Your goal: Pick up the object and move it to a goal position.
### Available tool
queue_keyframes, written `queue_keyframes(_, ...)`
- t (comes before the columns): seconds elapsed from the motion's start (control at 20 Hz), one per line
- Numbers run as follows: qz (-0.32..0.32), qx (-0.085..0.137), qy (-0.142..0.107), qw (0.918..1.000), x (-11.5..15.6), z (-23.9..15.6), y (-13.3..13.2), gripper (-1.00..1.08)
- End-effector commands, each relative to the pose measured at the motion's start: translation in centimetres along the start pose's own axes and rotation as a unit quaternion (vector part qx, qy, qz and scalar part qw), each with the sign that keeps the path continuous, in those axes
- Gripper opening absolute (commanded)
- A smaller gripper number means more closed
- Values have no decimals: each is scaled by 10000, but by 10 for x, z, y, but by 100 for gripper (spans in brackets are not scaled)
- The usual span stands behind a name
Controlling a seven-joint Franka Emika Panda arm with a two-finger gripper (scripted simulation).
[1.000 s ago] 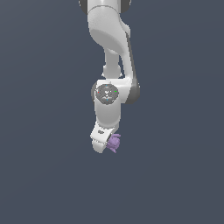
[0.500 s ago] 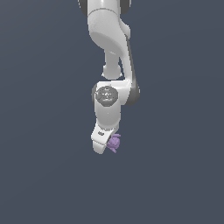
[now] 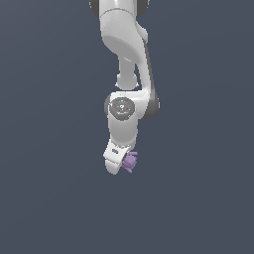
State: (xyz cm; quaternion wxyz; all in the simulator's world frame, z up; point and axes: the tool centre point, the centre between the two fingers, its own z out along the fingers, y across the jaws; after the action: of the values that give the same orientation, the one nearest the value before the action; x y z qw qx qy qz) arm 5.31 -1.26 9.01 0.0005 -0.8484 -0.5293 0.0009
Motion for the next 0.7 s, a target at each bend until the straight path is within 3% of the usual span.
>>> queue_keyframes(0.0, -5, -7, 4, 10000, 6, -7, -1, -100)
queue_keyframes(0.65, -5, -7, 4, 10000, 81, -85, -20, -100)
